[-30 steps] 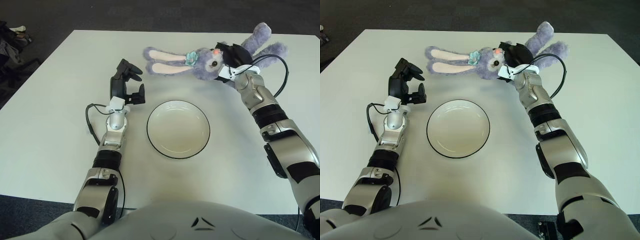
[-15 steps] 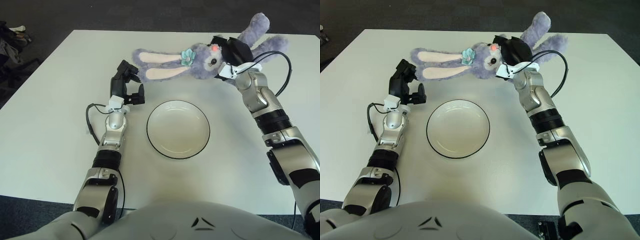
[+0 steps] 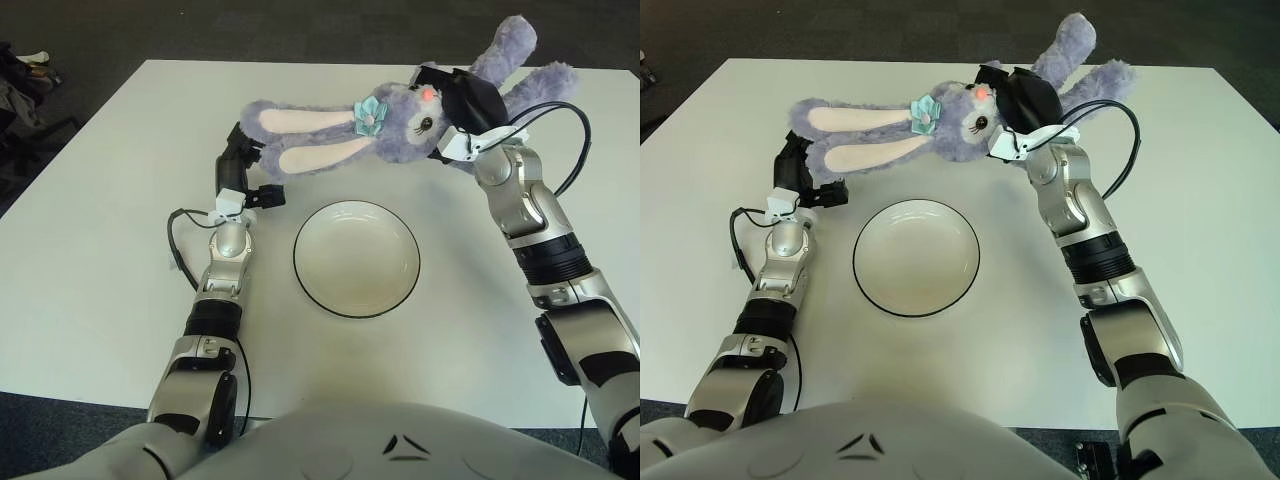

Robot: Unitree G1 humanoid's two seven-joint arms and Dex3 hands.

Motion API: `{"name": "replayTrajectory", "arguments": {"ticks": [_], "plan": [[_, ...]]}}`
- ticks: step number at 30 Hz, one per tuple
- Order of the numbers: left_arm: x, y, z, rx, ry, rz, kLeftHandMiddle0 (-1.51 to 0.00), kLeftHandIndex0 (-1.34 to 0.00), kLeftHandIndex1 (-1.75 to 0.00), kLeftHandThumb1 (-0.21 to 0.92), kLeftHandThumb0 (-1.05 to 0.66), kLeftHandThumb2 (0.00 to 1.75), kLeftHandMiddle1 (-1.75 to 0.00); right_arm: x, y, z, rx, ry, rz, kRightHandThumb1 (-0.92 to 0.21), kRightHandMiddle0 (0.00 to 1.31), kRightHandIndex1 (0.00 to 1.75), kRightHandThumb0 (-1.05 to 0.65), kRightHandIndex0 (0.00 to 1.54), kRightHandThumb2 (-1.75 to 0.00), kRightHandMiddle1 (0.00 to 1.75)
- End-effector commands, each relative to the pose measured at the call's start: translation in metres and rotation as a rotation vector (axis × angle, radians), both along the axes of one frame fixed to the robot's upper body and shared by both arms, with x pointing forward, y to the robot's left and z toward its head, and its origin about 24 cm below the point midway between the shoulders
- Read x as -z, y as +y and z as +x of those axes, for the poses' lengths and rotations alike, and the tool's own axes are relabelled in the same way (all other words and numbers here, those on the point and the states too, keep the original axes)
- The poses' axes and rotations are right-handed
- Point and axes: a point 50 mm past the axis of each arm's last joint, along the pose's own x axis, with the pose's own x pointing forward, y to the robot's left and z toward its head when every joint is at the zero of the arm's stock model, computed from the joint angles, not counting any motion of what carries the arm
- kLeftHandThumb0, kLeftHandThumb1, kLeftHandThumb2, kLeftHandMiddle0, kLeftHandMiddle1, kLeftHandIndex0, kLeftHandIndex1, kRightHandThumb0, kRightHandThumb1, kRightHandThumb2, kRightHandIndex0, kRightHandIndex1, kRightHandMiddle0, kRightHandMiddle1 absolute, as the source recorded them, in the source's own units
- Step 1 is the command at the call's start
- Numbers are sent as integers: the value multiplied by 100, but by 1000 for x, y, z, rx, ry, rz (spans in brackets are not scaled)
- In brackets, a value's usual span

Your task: Put the doll into the plate.

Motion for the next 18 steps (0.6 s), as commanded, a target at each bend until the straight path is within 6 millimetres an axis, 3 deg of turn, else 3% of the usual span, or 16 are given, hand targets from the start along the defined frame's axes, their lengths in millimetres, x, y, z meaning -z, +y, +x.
{"name": "replayTrajectory", "arguments": {"ticks": [1, 18], "plan": [[27, 5, -11, -56, 122, -3, -53, -51, -175, 28, -1, 136, -175, -6, 3, -6, -57, -23, 31, -14, 100, 175, 54, 75, -153, 175], [32, 10, -4, -211, 211, 103, -54, -52, -175, 27, -1, 138, -175, -2, 19, -18, -260, -7, 75, -12, 103, 175, 55, 77, -155, 175]]}}
